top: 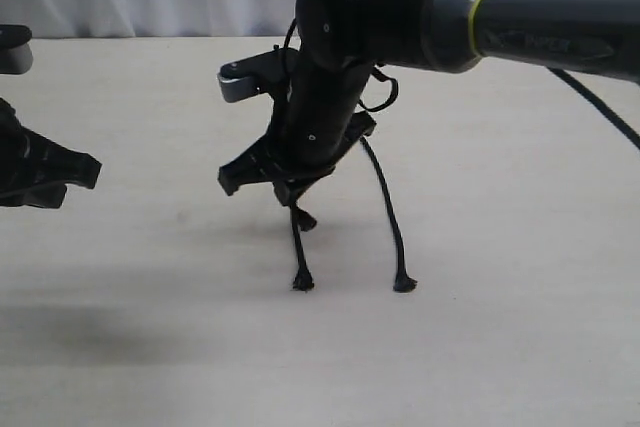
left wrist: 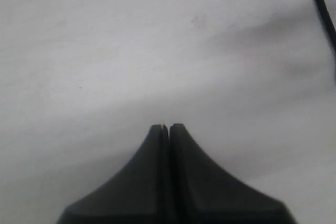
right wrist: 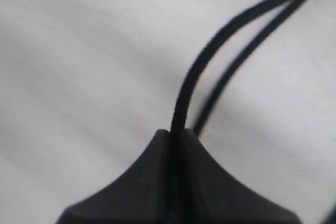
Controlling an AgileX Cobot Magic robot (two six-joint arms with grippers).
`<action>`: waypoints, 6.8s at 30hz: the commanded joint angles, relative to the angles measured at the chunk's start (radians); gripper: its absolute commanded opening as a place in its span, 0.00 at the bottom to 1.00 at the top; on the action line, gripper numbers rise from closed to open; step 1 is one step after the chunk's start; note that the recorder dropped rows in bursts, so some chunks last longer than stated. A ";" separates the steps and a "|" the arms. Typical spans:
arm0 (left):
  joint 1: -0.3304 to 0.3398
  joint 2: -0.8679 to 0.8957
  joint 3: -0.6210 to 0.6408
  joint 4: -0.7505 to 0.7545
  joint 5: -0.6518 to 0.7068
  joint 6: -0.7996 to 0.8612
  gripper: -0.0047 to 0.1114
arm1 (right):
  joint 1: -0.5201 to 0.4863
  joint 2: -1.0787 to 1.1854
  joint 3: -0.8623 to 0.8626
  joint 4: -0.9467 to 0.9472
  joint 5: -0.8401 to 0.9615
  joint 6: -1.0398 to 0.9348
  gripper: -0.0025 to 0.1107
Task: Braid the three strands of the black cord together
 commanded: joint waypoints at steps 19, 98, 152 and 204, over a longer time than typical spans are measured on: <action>-0.010 0.001 -0.005 -0.014 -0.022 -0.006 0.04 | 0.005 0.078 -0.003 0.179 -0.189 0.034 0.06; -0.010 0.001 -0.005 -0.041 0.000 0.009 0.04 | 0.010 0.103 0.021 -0.227 -0.013 -0.005 0.06; -0.041 0.004 -0.175 -0.065 0.160 -0.010 0.04 | -0.510 -0.154 0.288 0.050 -0.006 -0.154 0.41; -0.672 1.130 -1.122 0.068 0.184 -0.367 0.44 | -0.830 -0.495 0.587 0.204 -0.122 -0.161 0.41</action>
